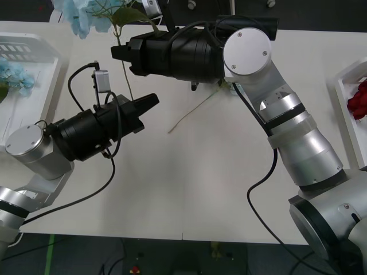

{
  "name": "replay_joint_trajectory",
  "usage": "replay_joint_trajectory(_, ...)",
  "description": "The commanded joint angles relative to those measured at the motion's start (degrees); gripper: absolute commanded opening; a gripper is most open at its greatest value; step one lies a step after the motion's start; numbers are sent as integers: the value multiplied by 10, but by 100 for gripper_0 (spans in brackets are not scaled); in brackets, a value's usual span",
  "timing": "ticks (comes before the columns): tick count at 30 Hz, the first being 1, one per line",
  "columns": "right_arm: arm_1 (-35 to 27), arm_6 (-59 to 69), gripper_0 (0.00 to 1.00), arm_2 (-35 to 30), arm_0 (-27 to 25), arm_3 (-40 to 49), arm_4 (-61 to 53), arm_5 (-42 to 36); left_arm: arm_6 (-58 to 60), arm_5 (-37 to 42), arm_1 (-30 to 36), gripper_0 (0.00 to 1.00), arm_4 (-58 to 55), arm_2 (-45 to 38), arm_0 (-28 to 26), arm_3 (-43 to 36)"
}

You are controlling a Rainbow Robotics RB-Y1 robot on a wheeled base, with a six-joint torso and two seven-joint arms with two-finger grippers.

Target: Put the red flowers into the right box and the blue flowers into the left box

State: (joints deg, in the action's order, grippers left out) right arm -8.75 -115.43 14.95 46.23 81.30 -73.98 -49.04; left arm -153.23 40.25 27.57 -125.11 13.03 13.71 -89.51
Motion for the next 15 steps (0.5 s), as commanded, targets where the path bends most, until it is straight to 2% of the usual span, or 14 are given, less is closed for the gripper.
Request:
replay_joint_trajectory(1,-7,-13,81,-4,30,10,4,4,-18,3,13,0,15,-52,-11,-10)
replay_joint_trajectory(7,-19,-9,82,-14,30,10,3,1,-18,15,35,0,144,-126,-25,0)
replay_joint_trajectory(10,-29,8,82,-16,30,9,4,1,31,47,41,0,220,-185,-22,20)
replay_joint_trajectory(15,-52,149,83,-18,31,10,50,-25,94,79,50,0,343,-281,-5,64)
